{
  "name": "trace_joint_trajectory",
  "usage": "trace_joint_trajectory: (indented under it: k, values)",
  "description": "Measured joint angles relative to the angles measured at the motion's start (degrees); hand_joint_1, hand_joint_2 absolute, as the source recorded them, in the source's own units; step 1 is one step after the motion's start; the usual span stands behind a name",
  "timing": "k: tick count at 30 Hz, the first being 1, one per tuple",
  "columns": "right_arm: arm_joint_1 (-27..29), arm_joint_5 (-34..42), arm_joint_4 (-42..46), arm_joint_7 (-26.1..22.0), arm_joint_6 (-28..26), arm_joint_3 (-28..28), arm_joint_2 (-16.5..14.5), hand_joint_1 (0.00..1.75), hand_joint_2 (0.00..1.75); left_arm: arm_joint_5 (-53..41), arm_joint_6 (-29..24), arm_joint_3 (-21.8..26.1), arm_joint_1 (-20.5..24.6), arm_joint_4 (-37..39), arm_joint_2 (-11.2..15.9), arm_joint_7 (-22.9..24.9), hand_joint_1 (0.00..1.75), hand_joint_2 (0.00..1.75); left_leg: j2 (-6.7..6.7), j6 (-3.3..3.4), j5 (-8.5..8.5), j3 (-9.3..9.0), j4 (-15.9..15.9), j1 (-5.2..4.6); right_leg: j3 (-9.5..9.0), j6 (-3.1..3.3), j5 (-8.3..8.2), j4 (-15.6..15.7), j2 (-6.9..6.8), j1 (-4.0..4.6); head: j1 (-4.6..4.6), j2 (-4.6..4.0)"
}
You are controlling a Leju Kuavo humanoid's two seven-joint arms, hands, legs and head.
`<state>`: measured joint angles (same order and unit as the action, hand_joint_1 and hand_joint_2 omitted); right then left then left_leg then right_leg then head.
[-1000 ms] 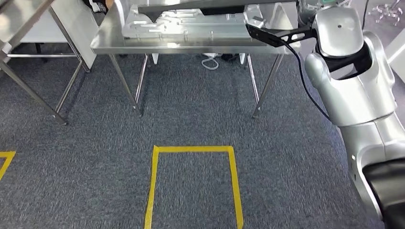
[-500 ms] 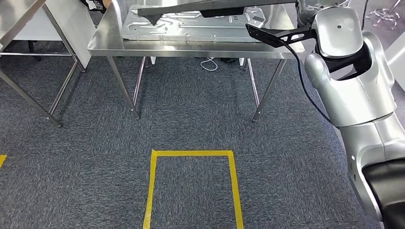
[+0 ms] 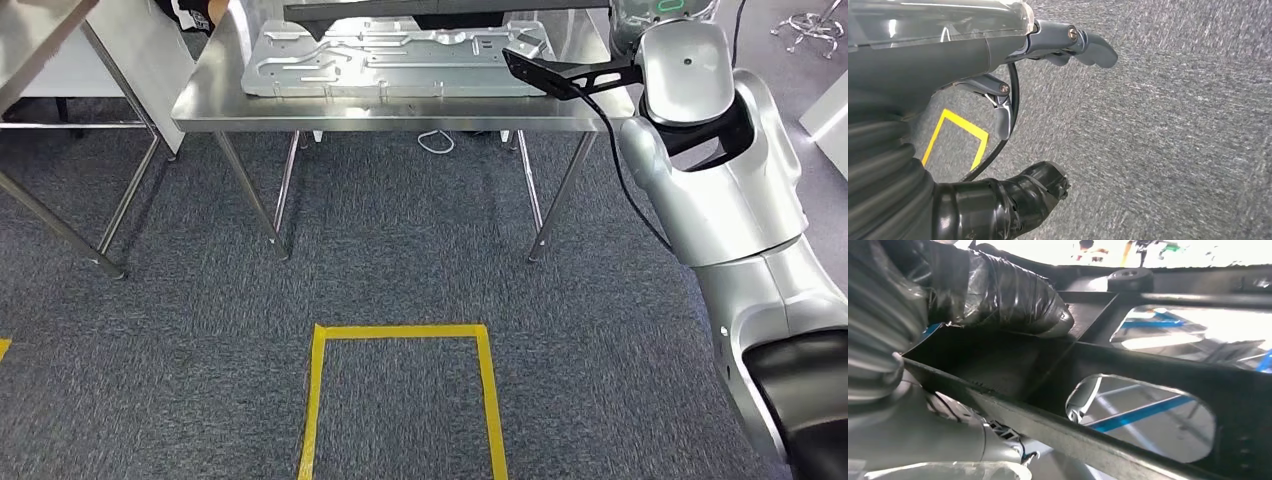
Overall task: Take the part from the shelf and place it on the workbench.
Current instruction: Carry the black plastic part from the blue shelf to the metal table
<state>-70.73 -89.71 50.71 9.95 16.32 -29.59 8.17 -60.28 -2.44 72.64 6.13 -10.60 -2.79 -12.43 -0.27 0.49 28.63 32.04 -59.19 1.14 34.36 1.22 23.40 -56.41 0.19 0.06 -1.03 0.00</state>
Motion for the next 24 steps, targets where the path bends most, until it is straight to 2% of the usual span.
trace_joint_trajectory:
  k: [1, 2, 4, 5, 6, 8, 9, 10, 11, 14, 15, 16, 17, 19, 20, 21, 22, 23, 24]
  values:
    - [0.1, -0.2, -0.2, 0.4, -0.5, 0.0, -0.5, 1.75, 1.75, -0.1, -0.1, 0.0, 0.0, 0.0, 0.1, 0.0, 0.0, 1.75, 0.02, -0.16, 1.05, 1.12, -2.5, 0.01, -0.69, 0.22, 0.12, 0.4, -0.09, -0.22, -0.03, 0.0]
    - [0.2, -0.3, -0.4, 0.6, -0.8, -0.1, -0.8, 1.75, 1.75, -0.2, -0.2, 0.1, 0.0, 0.0, 0.1, -0.1, 0.0, 1.75, 0.03, -0.29, 2.26, 3.12, -6.3, 0.04, -1.09, 0.42, 0.36, 0.6, -0.11, -0.19, -0.05, 0.0]
    - [0.9, -0.2, -0.6, 0.3, -0.9, -0.1, -1.1, 1.75, 1.75, -0.2, -0.2, 0.2, -0.1, 0.0, 0.2, -0.4, 0.0, 1.75, 0.04, -0.58, 3.93, 8.09, -13.5, 0.1, -1.67, 0.56, 0.97, 0.5, -0.07, -0.17, -0.09, 0.0]
    - [1.1, -0.2, -0.6, -0.2, -0.8, -0.1, -1.0, 1.75, 1.75, -0.2, -0.1, 0.2, -0.3, 0.0, 0.2, -0.5, 0.0, 1.75, 0.05, -0.7, 3.39, 9.73, -14.9, 0.12, -1.97, 0.51, 1.36, 0.3, -0.03, -0.17, -0.08, 0.0]
    - [1.3, -0.1, -0.5, -0.8, -0.6, -0.1, -0.7, 1.75, 1.75, -0.2, -0.1, 0.3, -0.4, 0.0, 0.2, -0.5, 0.0, 1.75, 0.05, -0.75, 1.68, 10.19, -13.9, 0.13, -2.32, 0.38, 1.82, 0.1, 0.0, -0.19, -0.08, 0.0]
    - [1.3, 0.0, -0.1, -2.0, 0.0, -0.1, 0.0, 1.75, 1.75, -0.1, 0.0, 0.3, -0.6, 0.0, 0.3, -0.3, 0.0, 1.75, 0.09, -0.73, -3.48, 8.24, -6.9, 0.16, -3.03, -0.07, 2.98, -0.5, -0.02, -0.26, -0.07, 0.0]
    - [1.2, 0.1, 0.1, -2.5, 0.3, -0.1, 0.3, 1.75, 1.75, 0.0, 0.0, 0.3, -0.7, 0.0, 0.4, -0.2, 0.0, 1.75, 0.09, -0.66, -5.18, 6.91, -3.4, 0.1, -3.16, -0.4, 3.59, -1.0, 0.01, -0.16, -0.08, 0.0]
    - [1.2, 0.1, 0.3, -2.8, 0.6, 0.0, 0.5, 1.75, 1.75, 0.0, 0.0, 0.3, -0.7, 0.0, 0.4, 0.0, 0.0, 1.75, 0.09, -0.49, -5.99, 6.01, -1.1, 0.07, -3.13, -0.7, 4.04, -1.3, 0.07, -0.05, -0.06, 0.0]
    - [1.1, 0.0, 0.4, -3.0, 0.9, 0.0, 0.7, 1.75, 1.75, 0.1, 0.0, 0.4, -0.8, 0.0, 0.4, 0.2, 0.0, 1.75, 0.08, -0.26, -5.94, 5.63, -0.1, 0.0, -3.02, -0.99, 4.36, -1.5, 0.14, 0.11, -0.04, 0.0]
    - [1.0, 0.0, 0.9, -3.2, 1.2, 0.0, 1.3, 1.75, 1.75, 0.2, 0.0, 0.4, -0.7, 0.0, 0.3, 0.2, 0.0, 1.75, 0.09, 0.72, -5.34, 5.37, 0.0, 0.03, -3.0, -1.74, 5.07, -1.8, 0.19, 0.16, -0.01, 0.0]
    - [0.9, 0.0, 1.1, -3.2, 1.2, 0.0, 1.6, 1.75, 1.75, 0.2, -0.1, 0.4, -0.7, 0.0, 0.3, 0.1, 0.0, 1.75, 0.1, 1.08, -5.18, 5.14, 0.1, 0.1, -2.55, -2.03, 5.81, -3.0, 0.14, 0.06, -0.01, 0.0]
    - [0.8, 0.0, 1.2, -3.2, 1.1, 0.0, 1.8, 1.75, 1.75, 0.2, -0.1, 0.4, -0.6, 0.0, 0.3, 0.0, 0.0, 1.75, 0.11, 1.42, -5.02, 4.85, 0.2, 0.2, -1.42, -2.34, 6.99, -5.3, 0.11, -0.03, -0.01, 0.0]
    - [0.8, 0.0, 1.3, -3.2, 1.1, 0.0, 2.0, 1.75, 1.75, 0.3, -0.1, 0.4, -0.6, 0.0, 0.3, -0.1, 0.0, 1.75, 0.11, 1.68, -4.78, 4.62, 0.2, 0.19, 0.47, -2.59, 8.46, -8.9, 0.08, -0.13, 0.0, 0.0]
    - [1.1, 0.0, 1.3, -3.2, 1.1, 0.0, 2.2, 1.75, 1.75, 0.3, -0.1, 0.4, -0.6, 0.0, 0.3, -0.2, 0.0, 1.75, 0.06, 1.95, -4.24, 4.13, 0.2, 0.12, 5.29, -2.88, 10.83, -16.7, 0.07, -0.24, 0.0, 0.0]
    - [1.3, 0.0, 1.3, -3.3, 1.1, 0.0, 2.3, 1.75, 1.75, 0.3, -0.1, 0.4, -0.7, 0.0, 0.3, -0.2, 0.0, 1.75, 0.01, 1.96, -3.92, 3.78, 0.2, 0.07, 7.0, -2.86, 10.64, -18.7, 0.07, -0.27, 0.01, 0.0]
    - [1.5, 0.0, 1.3, -3.3, 1.2, 0.0, 2.4, 1.75, 1.75, 0.3, -0.1, 0.4, -0.7, 0.0, 0.3, -0.2, 0.0, 1.75, -0.06, 1.96, -3.58, 3.3, 0.2, 0.0, 7.58, -2.71, 9.16, -18.4, 0.06, -0.25, 0.01, 0.0]
    - [1.5, 0.0, 1.3, -3.3, 1.2, 0.0, 2.5, 1.75, 1.75, 0.3, -0.1, 0.4, -0.7, 0.0, 0.3, -0.2, 0.0, 1.75, -0.13, 1.94, -3.19, 2.7, 0.2, -0.13, 6.99, -2.39, 6.56, -15.7, 0.06, -0.16, 0.01, 0.0]
    - [1.5, 0.0, 1.4, -3.3, 1.2, 0.0, 2.6, 1.75, 1.75, 0.3, -0.1, 0.4, -0.7, 0.0, 0.3, -0.2, 0.0, 1.75, -0.19, 1.93, -2.79, 2.08, 0.3, -0.26, 5.61, -1.85, 3.53, -11.5, 0.06, 0.03, 0.01, 0.0]
    - [1.5, 0.0, 1.4, -3.3, 1.2, 0.0, 2.7, 1.75, 1.75, 0.3, -0.1, 0.4, -0.7, 0.0, 0.2, -0.2, 0.0, 1.75, -0.2, 1.87, -2.44, 1.55, 0.3, -0.4, 4.06, -1.23, 1.36, -7.7, 0.02, 0.25, -0.09, 0.0]
